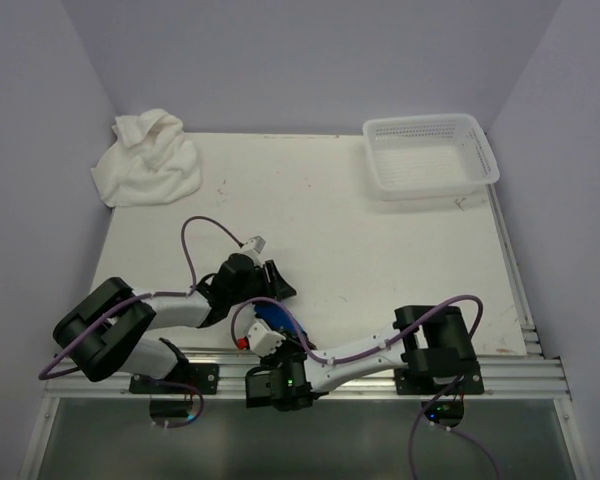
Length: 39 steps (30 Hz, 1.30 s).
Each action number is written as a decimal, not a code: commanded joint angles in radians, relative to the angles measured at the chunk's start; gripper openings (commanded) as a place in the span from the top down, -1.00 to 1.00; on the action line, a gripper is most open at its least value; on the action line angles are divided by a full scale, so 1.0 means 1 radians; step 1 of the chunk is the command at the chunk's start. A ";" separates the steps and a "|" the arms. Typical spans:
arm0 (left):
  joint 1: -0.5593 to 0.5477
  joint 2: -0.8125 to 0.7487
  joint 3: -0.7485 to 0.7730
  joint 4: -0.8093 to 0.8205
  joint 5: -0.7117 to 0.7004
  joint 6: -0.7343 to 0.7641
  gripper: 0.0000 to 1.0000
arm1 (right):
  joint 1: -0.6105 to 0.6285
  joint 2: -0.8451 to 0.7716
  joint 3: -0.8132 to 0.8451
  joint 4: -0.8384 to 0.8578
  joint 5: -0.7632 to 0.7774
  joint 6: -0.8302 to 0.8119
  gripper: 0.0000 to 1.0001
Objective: Roll the towels
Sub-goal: Roll the towel
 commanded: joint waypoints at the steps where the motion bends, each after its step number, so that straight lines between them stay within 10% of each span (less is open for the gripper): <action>1: 0.012 0.044 0.001 -0.009 -0.065 0.030 -0.01 | 0.008 -0.097 -0.038 0.030 -0.081 0.008 0.21; 19: 0.012 -0.066 -0.096 0.026 -0.122 0.000 0.05 | -0.196 -0.546 -0.311 0.410 -0.419 -0.064 -0.12; 39: 0.010 -0.118 -0.206 0.143 -0.114 -0.036 0.06 | -0.369 -0.336 -0.217 0.555 -0.623 -0.147 -0.27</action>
